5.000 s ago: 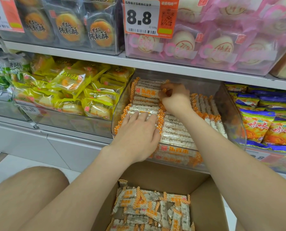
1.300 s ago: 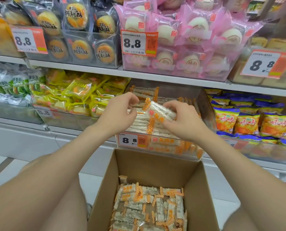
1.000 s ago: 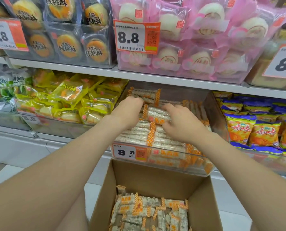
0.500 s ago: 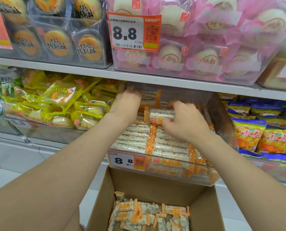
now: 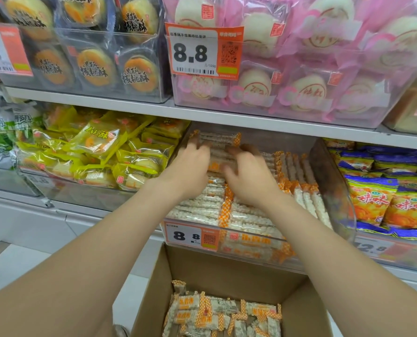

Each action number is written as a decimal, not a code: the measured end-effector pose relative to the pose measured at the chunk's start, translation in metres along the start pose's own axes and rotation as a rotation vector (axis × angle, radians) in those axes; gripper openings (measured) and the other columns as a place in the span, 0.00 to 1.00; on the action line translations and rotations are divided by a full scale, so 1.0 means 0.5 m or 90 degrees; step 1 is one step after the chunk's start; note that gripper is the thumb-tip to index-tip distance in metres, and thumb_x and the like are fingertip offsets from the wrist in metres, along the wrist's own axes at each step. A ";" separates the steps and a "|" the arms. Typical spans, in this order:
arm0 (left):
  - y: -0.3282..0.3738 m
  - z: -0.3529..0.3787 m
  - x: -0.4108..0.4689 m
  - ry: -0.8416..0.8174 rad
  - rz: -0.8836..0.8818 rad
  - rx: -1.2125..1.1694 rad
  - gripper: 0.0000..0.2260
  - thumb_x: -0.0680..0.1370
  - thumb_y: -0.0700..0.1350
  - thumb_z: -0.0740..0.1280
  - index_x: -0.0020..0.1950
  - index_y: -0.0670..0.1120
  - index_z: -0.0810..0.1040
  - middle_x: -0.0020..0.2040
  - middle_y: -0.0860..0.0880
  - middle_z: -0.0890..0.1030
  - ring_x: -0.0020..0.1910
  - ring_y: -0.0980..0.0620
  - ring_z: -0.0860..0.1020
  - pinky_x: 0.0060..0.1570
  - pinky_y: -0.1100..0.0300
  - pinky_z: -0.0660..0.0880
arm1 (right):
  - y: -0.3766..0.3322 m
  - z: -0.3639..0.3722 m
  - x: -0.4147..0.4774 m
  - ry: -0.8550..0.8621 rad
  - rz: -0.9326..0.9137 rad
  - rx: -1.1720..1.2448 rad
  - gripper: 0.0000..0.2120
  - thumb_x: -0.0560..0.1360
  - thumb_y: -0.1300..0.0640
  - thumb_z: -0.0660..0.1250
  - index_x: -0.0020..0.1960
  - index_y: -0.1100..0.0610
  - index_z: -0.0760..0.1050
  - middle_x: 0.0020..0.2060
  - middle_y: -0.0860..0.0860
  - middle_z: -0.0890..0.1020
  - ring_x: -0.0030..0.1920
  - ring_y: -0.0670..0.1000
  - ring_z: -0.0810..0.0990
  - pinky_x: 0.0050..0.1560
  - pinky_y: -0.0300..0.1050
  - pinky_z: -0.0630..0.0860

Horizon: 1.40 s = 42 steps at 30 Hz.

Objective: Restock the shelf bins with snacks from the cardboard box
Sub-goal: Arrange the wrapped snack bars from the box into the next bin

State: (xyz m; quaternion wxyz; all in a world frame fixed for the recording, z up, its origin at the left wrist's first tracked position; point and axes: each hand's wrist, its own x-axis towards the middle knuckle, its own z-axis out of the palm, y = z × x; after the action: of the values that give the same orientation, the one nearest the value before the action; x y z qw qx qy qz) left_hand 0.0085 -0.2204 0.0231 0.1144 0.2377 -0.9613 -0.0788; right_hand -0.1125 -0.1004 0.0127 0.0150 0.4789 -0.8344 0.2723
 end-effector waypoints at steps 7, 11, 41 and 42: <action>0.026 0.002 -0.054 -0.073 0.006 0.063 0.25 0.79 0.37 0.61 0.75 0.42 0.62 0.75 0.39 0.58 0.71 0.34 0.61 0.73 0.43 0.61 | -0.031 0.023 0.022 -0.063 0.027 0.021 0.30 0.81 0.63 0.58 0.81 0.62 0.55 0.77 0.69 0.64 0.61 0.70 0.79 0.56 0.54 0.76; 0.033 0.003 -0.064 -0.119 0.000 0.037 0.30 0.79 0.37 0.61 0.80 0.48 0.55 0.75 0.41 0.54 0.67 0.33 0.63 0.70 0.42 0.64 | -0.013 0.022 0.029 -0.027 0.076 0.037 0.24 0.81 0.56 0.61 0.75 0.61 0.66 0.60 0.63 0.81 0.55 0.64 0.82 0.50 0.49 0.78; 0.033 -0.012 -0.090 -0.094 -0.024 -0.037 0.22 0.83 0.45 0.61 0.77 0.47 0.64 0.78 0.44 0.55 0.71 0.33 0.68 0.68 0.42 0.70 | 0.009 0.002 0.000 -0.025 -0.031 -0.032 0.24 0.80 0.47 0.57 0.74 0.48 0.73 0.66 0.57 0.72 0.65 0.62 0.77 0.63 0.59 0.78; 0.033 -0.012 -0.091 -0.100 -0.022 -0.025 0.23 0.83 0.44 0.61 0.78 0.47 0.63 0.79 0.44 0.52 0.73 0.33 0.65 0.70 0.42 0.68 | 0.010 0.003 0.002 -0.038 -0.024 -0.042 0.24 0.80 0.46 0.56 0.74 0.47 0.73 0.67 0.57 0.72 0.67 0.62 0.75 0.63 0.61 0.78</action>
State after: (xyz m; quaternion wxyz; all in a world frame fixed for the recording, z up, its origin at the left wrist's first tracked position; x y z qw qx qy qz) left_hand 0.0420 -0.1847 0.0238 0.0421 0.2455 -0.9613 -0.1179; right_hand -0.1166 -0.0999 0.0098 0.0113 0.5018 -0.8338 0.2298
